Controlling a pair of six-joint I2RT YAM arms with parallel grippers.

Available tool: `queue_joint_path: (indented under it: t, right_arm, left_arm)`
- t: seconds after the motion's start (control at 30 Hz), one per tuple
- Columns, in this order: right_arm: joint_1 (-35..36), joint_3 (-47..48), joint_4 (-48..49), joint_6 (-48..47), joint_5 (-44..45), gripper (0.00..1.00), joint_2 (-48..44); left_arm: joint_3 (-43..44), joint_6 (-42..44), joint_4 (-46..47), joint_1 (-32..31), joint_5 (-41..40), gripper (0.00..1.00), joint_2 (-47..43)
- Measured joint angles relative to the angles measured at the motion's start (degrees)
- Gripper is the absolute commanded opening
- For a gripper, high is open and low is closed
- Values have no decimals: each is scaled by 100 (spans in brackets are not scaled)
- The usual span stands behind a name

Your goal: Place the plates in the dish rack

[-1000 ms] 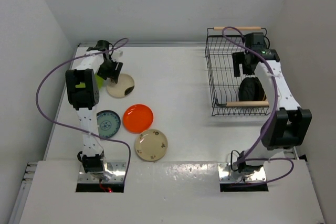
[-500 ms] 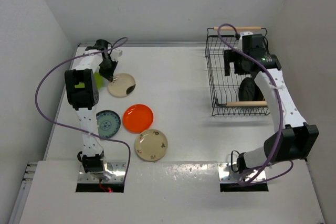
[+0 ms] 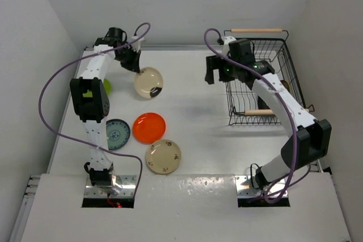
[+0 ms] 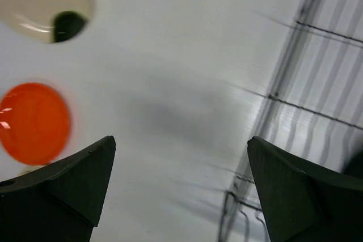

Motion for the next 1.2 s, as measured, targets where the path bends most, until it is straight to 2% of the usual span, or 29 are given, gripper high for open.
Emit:
queue_joint_path:
  t: [0.17,0.3,0.37,0.5,0.53,0.57,0.63,0.67,0.7,0.73,0.77,0.8,0.83,0.9,0.93,1.07,1.2]
  right_arm:
    - [391,240,903,509,-756,97,509]
    - [586,420,1655,916,-1141,96,1045]
    - [645,518,1858,1060,-1241,89,1318]
    - [702,627,2092,1296,-1384,63,1694]
    - [713,627,2118,1360,-1447,53,1762]
    - [715,627,2170,1401,-1499,27,1814]
    - [717,627,2251,1506,-1582,3,1891]
    - [717,621,2269,1547,-1753,0,1895]
    - [721,619,2365,1558,-1875,0,1860]
    - [787,605,2380,1585,-1788,0,1818]
    - [831,566,2420,1578,-1735,0,1777]
    - [870,522,2422,1552,-1565,0,1718]
    - [874,476,2385,1506,-1390,0,1652]
    - [844,461,2122,1303,-804,0,1471]
    - [813,479,1963,1193,-496,0,1373]
    - [531,907,918,621,721,0,949]
    - [-208,1480,-59,74,1600,0,503]
  left_arm:
    - [883,-116,68,-372,1287,0,-151]
    - [1235,-280,103,-623,2179,0,-284]
    - [1268,-356,98,-717,2579,0,-313]
    - [1266,-474,31,-752,3217,0,-315]
    - [1266,-494,31,-741,3377,0,-315]
    - [1266,-507,28,-737,3528,0,-315]
    - [1266,-490,39,-695,3696,0,-315]
    - [1266,-457,92,-678,3654,0,-315]
    - [1266,-450,208,-669,3628,10,-295]
    - [1266,-487,234,-647,3637,28,-286]
    - [1266,-529,212,-640,3532,50,-293]
    - [1272,-568,197,-640,3329,77,-299]
    - [1279,-612,195,-640,3077,87,-299]
    - [1279,-780,157,-645,2221,98,-297]
    - [1279,-817,144,-640,1797,99,-297]
    - [1279,-907,133,-544,133,99,-297]
    - [1239,-896,149,-398,-1139,99,-297]
